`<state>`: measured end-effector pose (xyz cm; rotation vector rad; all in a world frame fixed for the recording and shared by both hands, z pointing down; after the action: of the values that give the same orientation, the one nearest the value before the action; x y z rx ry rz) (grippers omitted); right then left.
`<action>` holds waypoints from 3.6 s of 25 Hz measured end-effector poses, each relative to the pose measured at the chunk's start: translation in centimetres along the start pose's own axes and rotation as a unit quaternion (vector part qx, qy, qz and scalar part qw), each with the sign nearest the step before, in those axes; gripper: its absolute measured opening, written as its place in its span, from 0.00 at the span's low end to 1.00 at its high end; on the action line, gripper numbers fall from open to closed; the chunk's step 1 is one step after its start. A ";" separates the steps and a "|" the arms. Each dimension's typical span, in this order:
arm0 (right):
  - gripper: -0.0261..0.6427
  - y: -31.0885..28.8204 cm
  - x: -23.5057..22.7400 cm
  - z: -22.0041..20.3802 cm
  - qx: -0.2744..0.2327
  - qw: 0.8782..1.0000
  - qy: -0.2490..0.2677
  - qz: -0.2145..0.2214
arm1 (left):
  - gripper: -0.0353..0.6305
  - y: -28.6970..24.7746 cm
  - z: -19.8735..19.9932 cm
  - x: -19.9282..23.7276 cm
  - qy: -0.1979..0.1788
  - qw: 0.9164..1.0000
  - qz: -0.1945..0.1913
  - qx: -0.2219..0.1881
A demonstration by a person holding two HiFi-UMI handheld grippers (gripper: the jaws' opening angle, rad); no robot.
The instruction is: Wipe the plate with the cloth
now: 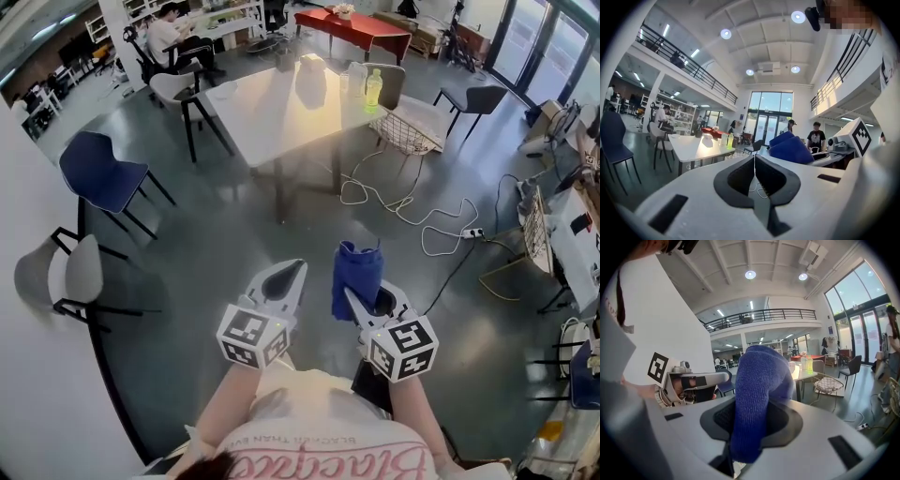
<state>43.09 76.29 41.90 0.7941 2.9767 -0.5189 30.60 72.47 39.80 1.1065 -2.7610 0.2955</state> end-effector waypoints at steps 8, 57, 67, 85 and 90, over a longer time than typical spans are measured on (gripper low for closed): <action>0.21 -7.3 0.3 2.0 0.000 1.000 -0.004 -0.015 | 0.06 -1.5 1.8 7.8 0.007 1.000 0.003 -0.006; 0.21 -46.1 6.0 12.8 0.036 0.997 0.033 0.058 | 0.06 -6.4 8.9 47.1 0.054 0.994 0.088 -0.035; 0.21 -56.3 3.5 17.1 0.034 0.998 0.025 0.054 | 0.06 -12.1 12.0 56.2 0.049 0.995 0.082 -0.024; 0.21 -69.8 -1.4 21.6 0.040 0.998 0.013 0.044 | 0.06 -21.5 16.0 68.0 0.030 0.997 0.065 -0.005; 0.21 -71.0 -3.4 22.1 0.040 0.999 0.004 0.028 | 0.06 -23.6 16.1 69.3 0.031 0.998 0.060 0.002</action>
<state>9.91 9.62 43.52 0.8840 2.9478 -0.6366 -3.69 5.86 41.90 0.9176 -2.7770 0.3446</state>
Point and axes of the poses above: the fingertips, and each gripper's own axes: y backward along the fingers, x to its left, z out of its top, the point moved 3 cm from there along y, backward along the fingers, and after that the axes turned 3 degrees about y, right-handed, at the moved point
